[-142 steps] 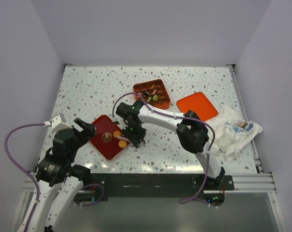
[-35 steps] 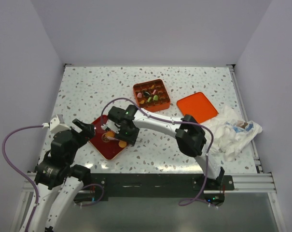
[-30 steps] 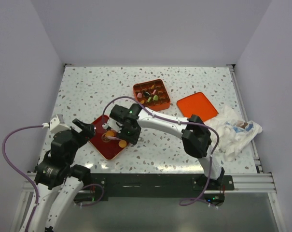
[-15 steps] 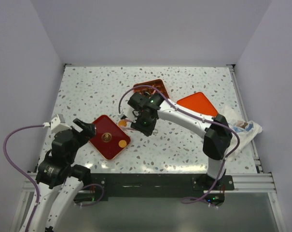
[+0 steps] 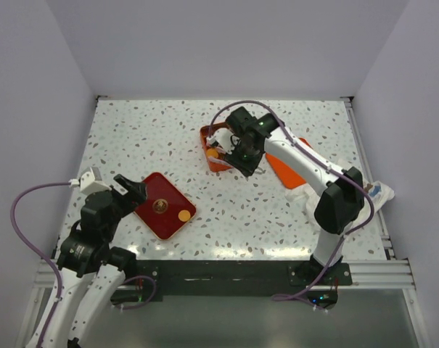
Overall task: Pack the cookies
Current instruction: Place the fake cookies in the packing box.
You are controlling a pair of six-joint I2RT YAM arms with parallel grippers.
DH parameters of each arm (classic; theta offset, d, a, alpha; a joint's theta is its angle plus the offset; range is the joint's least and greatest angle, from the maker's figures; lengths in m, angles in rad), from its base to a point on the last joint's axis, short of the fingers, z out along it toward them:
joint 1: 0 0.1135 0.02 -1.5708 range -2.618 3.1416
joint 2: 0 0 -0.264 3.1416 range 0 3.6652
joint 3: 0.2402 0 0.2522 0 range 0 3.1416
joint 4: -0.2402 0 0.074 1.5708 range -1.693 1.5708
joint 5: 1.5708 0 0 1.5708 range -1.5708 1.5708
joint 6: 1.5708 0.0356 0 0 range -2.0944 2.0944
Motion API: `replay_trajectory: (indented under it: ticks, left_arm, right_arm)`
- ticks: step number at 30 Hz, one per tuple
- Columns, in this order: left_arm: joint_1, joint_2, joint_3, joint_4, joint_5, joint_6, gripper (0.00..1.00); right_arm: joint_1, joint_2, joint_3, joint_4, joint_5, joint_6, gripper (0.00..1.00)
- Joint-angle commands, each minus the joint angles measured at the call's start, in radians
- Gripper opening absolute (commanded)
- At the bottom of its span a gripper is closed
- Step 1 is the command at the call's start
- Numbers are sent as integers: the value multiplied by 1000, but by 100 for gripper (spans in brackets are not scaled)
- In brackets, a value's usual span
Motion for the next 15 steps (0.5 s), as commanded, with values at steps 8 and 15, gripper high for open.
replay_trajectory:
  ticks: [8,15]
  left_arm:
    - [-4,14,-16,76,13,22,88]
    - [-4,20,-29,89,13,19,89]
  right_arm:
    - [-144,110,201,-29,78,-187,23]
    - [-209,207,299,-51,124,-291,23]
